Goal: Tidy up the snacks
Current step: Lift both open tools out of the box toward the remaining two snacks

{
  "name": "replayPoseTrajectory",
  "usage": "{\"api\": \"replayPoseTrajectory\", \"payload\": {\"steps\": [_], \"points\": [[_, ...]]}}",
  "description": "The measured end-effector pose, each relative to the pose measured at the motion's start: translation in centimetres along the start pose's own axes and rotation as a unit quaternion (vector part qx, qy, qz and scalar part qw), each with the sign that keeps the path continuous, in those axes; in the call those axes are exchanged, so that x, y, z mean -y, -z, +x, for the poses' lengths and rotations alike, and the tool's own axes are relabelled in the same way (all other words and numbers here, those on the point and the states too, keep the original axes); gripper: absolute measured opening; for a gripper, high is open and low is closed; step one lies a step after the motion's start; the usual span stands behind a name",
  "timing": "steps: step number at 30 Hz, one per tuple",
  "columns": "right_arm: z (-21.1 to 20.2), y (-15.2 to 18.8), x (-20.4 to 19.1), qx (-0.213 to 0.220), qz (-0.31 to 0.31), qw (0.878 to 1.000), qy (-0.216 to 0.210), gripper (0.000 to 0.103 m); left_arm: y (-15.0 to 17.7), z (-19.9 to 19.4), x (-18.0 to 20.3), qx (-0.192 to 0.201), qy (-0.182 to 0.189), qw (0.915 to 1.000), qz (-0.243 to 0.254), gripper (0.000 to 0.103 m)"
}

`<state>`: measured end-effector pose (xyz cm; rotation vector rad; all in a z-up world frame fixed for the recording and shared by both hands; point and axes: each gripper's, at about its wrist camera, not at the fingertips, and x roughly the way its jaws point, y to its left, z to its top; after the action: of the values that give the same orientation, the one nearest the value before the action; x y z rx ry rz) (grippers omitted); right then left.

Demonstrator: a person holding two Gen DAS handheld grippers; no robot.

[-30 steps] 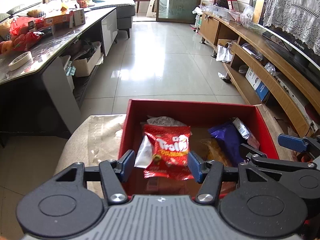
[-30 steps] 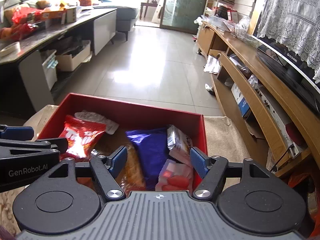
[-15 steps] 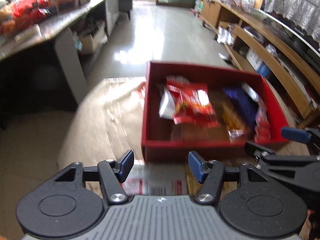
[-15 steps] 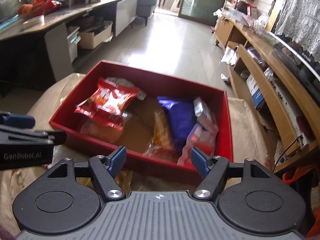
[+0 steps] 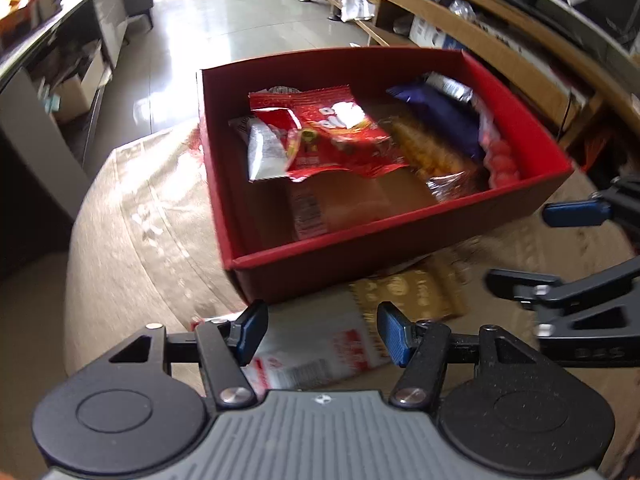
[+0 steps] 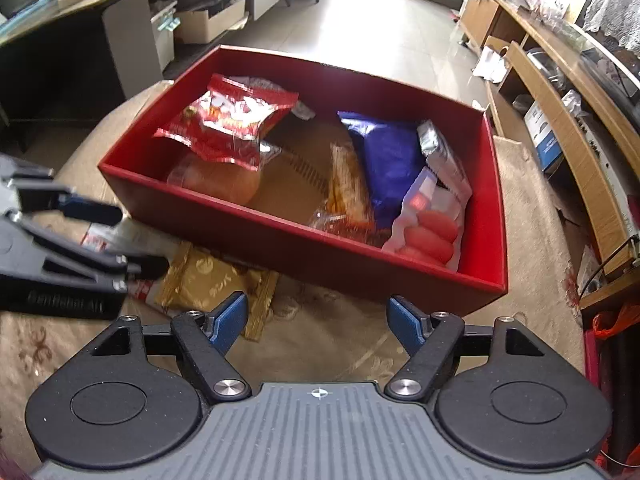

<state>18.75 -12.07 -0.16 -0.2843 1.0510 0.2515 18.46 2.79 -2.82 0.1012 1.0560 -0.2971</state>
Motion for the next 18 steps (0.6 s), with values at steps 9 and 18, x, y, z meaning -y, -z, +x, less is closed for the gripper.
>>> {"api": "replayPoseTrajectory", "payload": {"steps": [9, 18], "points": [[0.8, 0.3, -1.0, -0.016, -0.003, 1.0, -0.017, 0.081, -0.3, 1.8, -2.3, -0.018, 0.033, 0.9993, -0.007, 0.064], [0.4, 0.7, -0.7, -0.019, -0.001, 1.0, -0.02, 0.082, 3.6, 0.5, 0.1, -0.05, 0.066, 0.9963, 0.022, 0.077]]}}
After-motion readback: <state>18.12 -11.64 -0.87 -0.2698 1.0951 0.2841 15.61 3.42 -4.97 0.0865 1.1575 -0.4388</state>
